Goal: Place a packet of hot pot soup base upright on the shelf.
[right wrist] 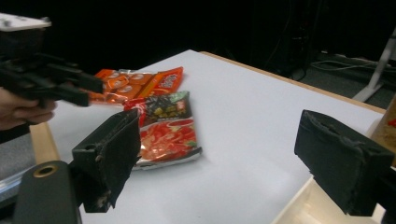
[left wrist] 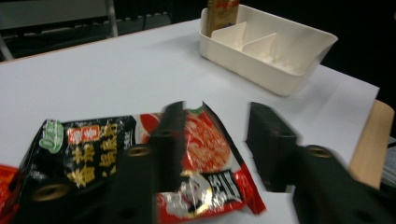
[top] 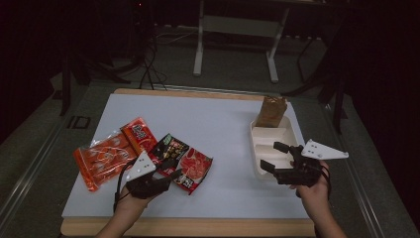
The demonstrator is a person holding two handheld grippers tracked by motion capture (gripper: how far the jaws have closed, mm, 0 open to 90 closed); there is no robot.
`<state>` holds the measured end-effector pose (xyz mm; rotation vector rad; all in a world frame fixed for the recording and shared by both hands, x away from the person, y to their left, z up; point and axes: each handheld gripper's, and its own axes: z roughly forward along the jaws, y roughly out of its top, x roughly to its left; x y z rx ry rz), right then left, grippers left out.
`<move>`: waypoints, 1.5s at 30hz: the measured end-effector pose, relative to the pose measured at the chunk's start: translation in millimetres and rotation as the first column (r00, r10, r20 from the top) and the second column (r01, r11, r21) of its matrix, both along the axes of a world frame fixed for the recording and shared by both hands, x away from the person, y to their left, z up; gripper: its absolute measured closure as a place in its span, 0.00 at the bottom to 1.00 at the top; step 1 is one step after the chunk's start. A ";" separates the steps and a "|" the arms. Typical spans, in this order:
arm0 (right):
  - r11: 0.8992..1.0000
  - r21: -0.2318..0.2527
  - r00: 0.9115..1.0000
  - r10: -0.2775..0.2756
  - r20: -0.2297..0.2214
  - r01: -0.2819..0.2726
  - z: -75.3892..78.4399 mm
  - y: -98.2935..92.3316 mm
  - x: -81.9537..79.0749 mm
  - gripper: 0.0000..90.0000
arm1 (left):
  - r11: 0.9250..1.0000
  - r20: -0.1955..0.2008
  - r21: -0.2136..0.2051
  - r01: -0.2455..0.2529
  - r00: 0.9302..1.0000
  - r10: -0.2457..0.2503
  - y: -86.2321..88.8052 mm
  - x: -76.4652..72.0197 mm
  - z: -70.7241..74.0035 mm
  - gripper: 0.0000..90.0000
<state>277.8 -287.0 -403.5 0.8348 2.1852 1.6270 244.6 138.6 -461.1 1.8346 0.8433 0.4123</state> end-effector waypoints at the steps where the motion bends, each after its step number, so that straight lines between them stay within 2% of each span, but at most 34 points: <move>1: 1.000 0.002 1.000 -0.001 0.005 0.001 -0.8 0.3 -2.9 0.16 | 1.000 -0.001 0.018 -0.008 1.000 0.008 -3.2 3.7 0.9 0.72; 5: 1.000 0.008 1.000 0.026 -0.011 -0.026 -6.3 2.6 -10.4 0.16 | 0.999 -0.032 0.052 0.010 0.999 -0.009 -17.1 18.7 1.3 0.94; 7: 0.999 0.012 0.999 0.036 -0.008 -0.036 -8.8 3.6 -13.1 0.16 | 0.999 -0.053 0.052 0.009 0.999 -0.006 -24.9 26.2 -0.1 1.00; 9: 0.999 0.016 0.999 0.036 0.003 -0.036 -9.5 3.8 -14.3 0.16 | 0.999 -0.073 0.052 0.008 0.997 -0.004 -32.9 34.3 -2.7 1.00; 11: 0.999 0.031 0.999 0.040 0.009 -0.040 -9.5 3.7 -14.3 0.16 | 0.997 -0.080 0.081 0.006 0.997 0.001 -41.9 41.6 -5.3 1.00; 13: 0.999 0.025 0.999 0.035 0.017 -0.036 -9.2 4.0 -13.9 0.16 | 0.994 -0.084 0.107 0.012 0.996 -0.003 -50.5 48.7 -7.9 1.00; 20: 0.999 0.018 0.999 0.043 0.002 -0.043 -14.3 3.2 -11.3 0.18 | 0.986 -0.137 0.165 0.030 0.991 -0.007 -75.2 78.0 -18.4 1.00; 23: 0.998 0.019 0.999 0.053 -0.005 -0.052 -16.9 3.9 -11.1 0.18 | 0.981 -0.178 0.187 0.042 0.984 -0.009 -83.7 91.1 -21.6 1.00; 25: 0.998 0.023 0.998 0.061 -0.004 -0.061 -17.4 4.0 -11.2 0.18 | 0.981 -0.200 0.187 0.048 0.980 -0.010 -89.7 98.7 -23.6 1.00; 31: 0.998 0.023 0.998 0.066 -0.003 -0.066 -18.1 2.8 -11.8 0.18 | 0.958 -0.241 0.280 0.064 0.970 0.006 -111.2 116.3 -31.0 1.00; 32: 0.998 0.023 0.998 0.066 -0.003 -0.066 -18.1 2.8 -11.8 0.18 | 0.958 -0.241 0.280 0.064 0.970 0.006 -111.2 116.3 -31.0 1.00; 36: 0.998 0.013 0.998 0.069 0.004 -0.069 -18.7 2.0 -12.9 0.18 | 0.938 -0.260 0.343 0.054 0.965 0.040 -119.2 126.0 -35.9 1.00; 38: 0.997 0.020 0.997 0.073 0.000 -0.073 -18.9 1.3 -12.7 0.18 | 0.928 -0.276 0.368 0.056 0.960 0.052 -121.0 130.9 -38.9 1.00; 39: 0.997 0.019 0.997 0.073 0.000 -0.073 -18.9 1.1 -12.6 0.18 | 0.921 -0.279 0.385 0.055 0.958 0.060 -121.8 133.1 -40.3 1.00; 40: 0.997 0.018 0.997 0.072 0.001 -0.072 -18.9 1.0 -12.4 0.18 | 0.916 -0.302 0.394 0.074 0.952 0.053 -122.5 135.9 -42.1 1.00; 41: 0.997 0.019 0.997 0.073 0.000 -0.073 -18.9 0.7 -12.2 0.18 | 0.915 -0.319 0.394 0.084 0.946 0.051 -123.3 138.1 -43.7 1.00; 42: 0.997 0.023 0.997 0.073 -0.003 -0.073 -19.0 0.6 -11.9 0.18 | 0.909 -0.321 0.408 0.085 0.945 0.055 -125.0 139.2 -44.9 1.00; 44: 0.997 0.024 0.997 0.074 -0.003 -0.074 -19.1 0.6 -11.4 0.18 | 0.901 -0.340 0.421 0.104 0.939 0.050 -128.4 141.3 -45.7 1.00; 45: 0.997 0.024 0.997 0.074 -0.003 -0.074 -19.1 0.6 -11.4 0.18 | 0.901 -0.340 0.421 0.104 0.939 0.050 -128.4 141.3 -45.7 1.00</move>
